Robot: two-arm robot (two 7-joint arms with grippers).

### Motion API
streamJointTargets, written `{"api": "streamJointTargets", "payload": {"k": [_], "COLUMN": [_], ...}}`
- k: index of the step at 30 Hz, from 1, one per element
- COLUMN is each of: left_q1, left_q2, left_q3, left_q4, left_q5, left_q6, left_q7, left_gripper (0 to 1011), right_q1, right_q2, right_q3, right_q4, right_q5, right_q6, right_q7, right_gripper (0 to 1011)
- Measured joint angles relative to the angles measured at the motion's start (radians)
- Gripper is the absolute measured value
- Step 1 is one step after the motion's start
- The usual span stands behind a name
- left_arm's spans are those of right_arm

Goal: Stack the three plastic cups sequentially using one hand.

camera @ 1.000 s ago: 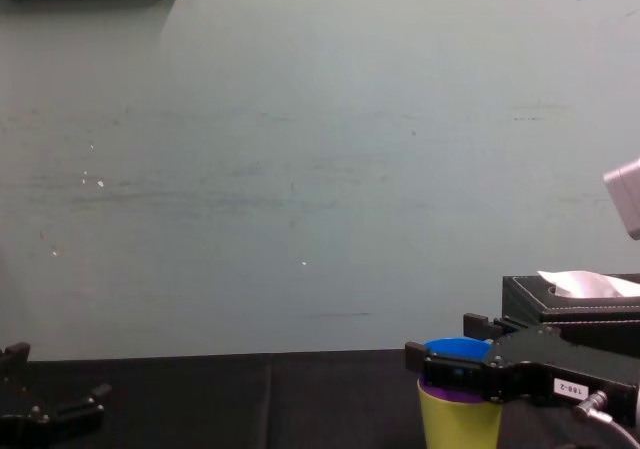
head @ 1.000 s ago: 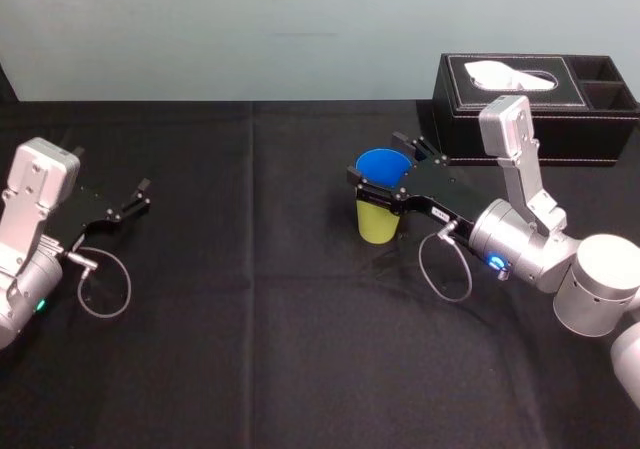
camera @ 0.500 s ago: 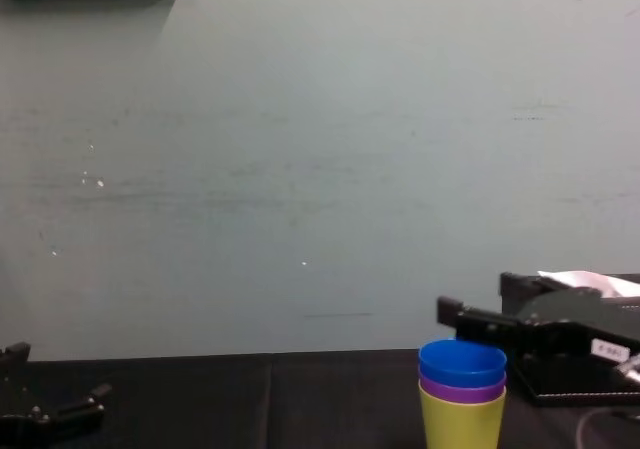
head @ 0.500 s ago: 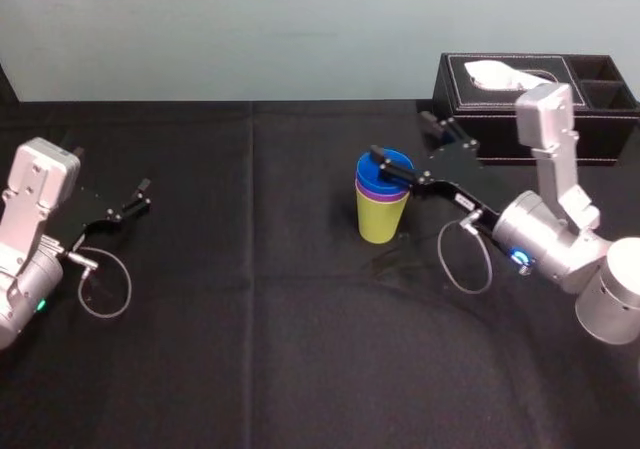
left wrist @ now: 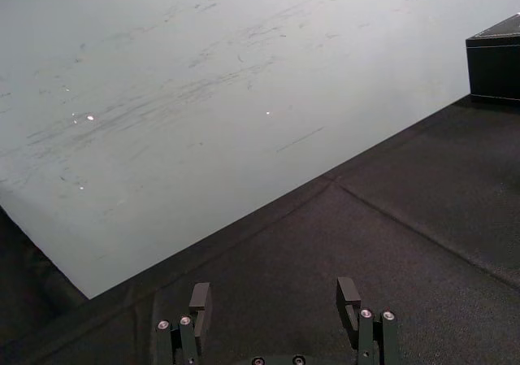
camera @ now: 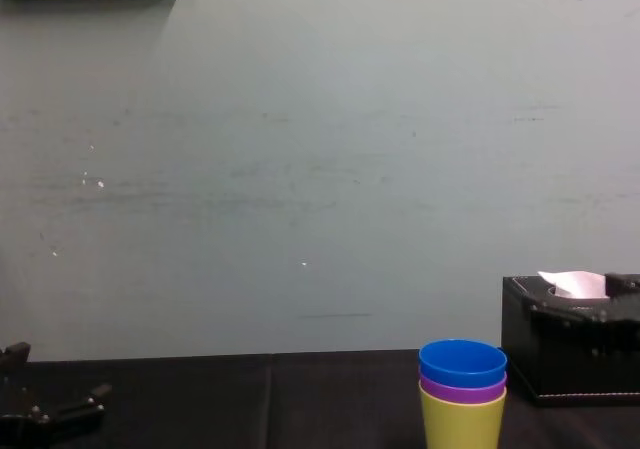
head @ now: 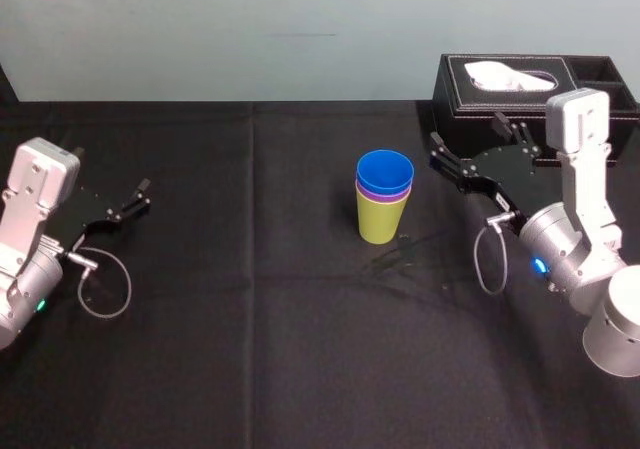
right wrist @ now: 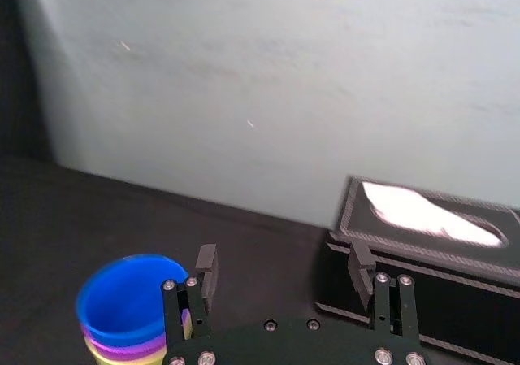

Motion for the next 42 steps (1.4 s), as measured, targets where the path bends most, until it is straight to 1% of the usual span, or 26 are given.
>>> {"api": "streamJointTargets", "payload": {"k": [1, 2, 3, 4, 6, 12, 15, 42], "left_q1": [0.0, 0.0, 0.0, 0.0, 0.0, 0.0, 0.0, 0.0], "left_q2": [0.0, 0.0, 0.0, 0.0, 0.0, 0.0, 0.0, 0.0], "left_q3": [0.0, 0.0, 0.0, 0.0, 0.0, 0.0, 0.0, 0.0], "left_q4": [0.0, 0.0, 0.0, 0.0, 0.0, 0.0, 0.0, 0.0], "left_q5": [0.0, 0.0, 0.0, 0.0, 0.0, 0.0, 0.0, 0.0], "left_q6": [0.0, 0.0, 0.0, 0.0, 0.0, 0.0, 0.0, 0.0], "left_q7": [0.0, 0.0, 0.0, 0.0, 0.0, 0.0, 0.0, 0.0], "left_gripper": [1011, 1011, 1011, 1011, 1011, 1011, 1011, 1011], "right_q1": [-0.001, -0.003, -0.003, -0.003, -0.003, 0.004, 0.011, 0.008], "right_q2": [-0.003, -0.009, -0.009, -0.015, -0.022, -0.042, -0.047, -0.044], "right_q3": [0.0, -0.003, -0.003, -0.007, -0.017, -0.03, -0.03, -0.031], "right_q4": [-0.001, -0.001, -0.001, 0.001, 0.011, 0.049, 0.065, 0.058], "right_q5": [-0.011, -0.034, -0.034, -0.053, -0.083, -0.13, -0.135, -0.132], "right_q6": [0.012, 0.038, 0.038, 0.062, 0.086, 0.112, 0.115, 0.113], "right_q7": [-0.013, -0.037, -0.037, -0.053, -0.072, -0.091, -0.086, -0.085], "right_gripper": [1003, 1003, 1003, 1003, 1003, 1003, 1003, 1003]}}
